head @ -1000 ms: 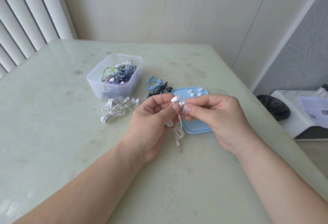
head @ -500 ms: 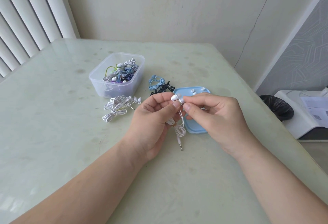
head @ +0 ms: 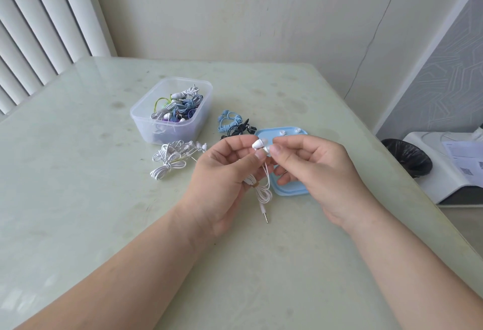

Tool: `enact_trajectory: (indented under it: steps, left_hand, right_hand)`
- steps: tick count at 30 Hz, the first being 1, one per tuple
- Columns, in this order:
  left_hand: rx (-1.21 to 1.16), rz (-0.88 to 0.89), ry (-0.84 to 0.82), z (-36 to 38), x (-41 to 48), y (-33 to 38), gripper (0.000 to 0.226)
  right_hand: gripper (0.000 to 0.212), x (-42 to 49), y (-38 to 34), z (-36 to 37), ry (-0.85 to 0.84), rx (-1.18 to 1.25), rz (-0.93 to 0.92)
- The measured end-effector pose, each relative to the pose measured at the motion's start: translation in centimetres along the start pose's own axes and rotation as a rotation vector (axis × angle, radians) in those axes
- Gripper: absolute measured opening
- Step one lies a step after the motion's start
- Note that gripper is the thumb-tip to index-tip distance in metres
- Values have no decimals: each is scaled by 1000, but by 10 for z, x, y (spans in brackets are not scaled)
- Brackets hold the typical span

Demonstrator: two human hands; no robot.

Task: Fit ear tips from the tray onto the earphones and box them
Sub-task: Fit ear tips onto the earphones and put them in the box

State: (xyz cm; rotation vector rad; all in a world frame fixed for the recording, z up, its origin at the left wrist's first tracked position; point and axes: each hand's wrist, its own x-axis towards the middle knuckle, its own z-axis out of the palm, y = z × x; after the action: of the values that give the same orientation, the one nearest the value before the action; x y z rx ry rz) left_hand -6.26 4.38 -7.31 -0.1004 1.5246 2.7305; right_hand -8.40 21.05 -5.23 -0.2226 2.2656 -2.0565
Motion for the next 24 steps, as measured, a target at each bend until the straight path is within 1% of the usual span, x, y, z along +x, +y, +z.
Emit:
enact_trajectory:
  steps: [1, 2, 3, 4, 6, 8, 10, 13, 16, 18, 20, 22, 24]
  left_hand:
    - [-14, 11, 8, -1, -1, 4, 28]
    - [-38, 26, 10, -2, -1, 9, 29]
    - [-71, 34, 10, -3, -1, 13, 30]
    - [-100, 40, 9, -5, -2, 18, 31]
    - [-125, 44, 3, -9, -3, 23, 31]
    - [-109, 38, 2, -11, -2, 25, 31]
    - [-56, 36, -9, -12, -2, 23, 30]
    - [98, 32, -6, -14, -2, 19, 20]
    - [306, 25, -14, -14, -2, 13, 15]
    - [348, 5, -36, -11, -5, 12, 15]
    - [385, -35, -115, -6, -11, 16, 18]
    - [482, -25, -186, -3, -16, 18, 17]
    - [572, 37, -153, -1, -17, 18, 12]
  right_hand:
    - [42, -2, -2, 0, -41, -22, 18]
    - [49, -4, -4, 3, -95, -60, 26]
    - [50, -7, -4, 5, -150, -122, 20]
    - [45, -10, -4, 8, -196, -181, 4]
    - [31, -15, -2, 17, -217, -226, -9]
    - [17, -15, -1, 22, -205, -175, -14]
    - [9, -13, -2, 20, -157, -95, 19]
    - [11, -7, -1, 14, -49, 13, 61]
    - [13, -4, -1, 14, 19, 73, 50]
    - [11, -2, -1, 13, 46, 79, 53]
    - [11, -3, -2, 12, 65, 83, 60]
    - [15, -7, -4, 12, 53, 104, 72]
    - [18, -9, -6, 12, 56, 163, 79]
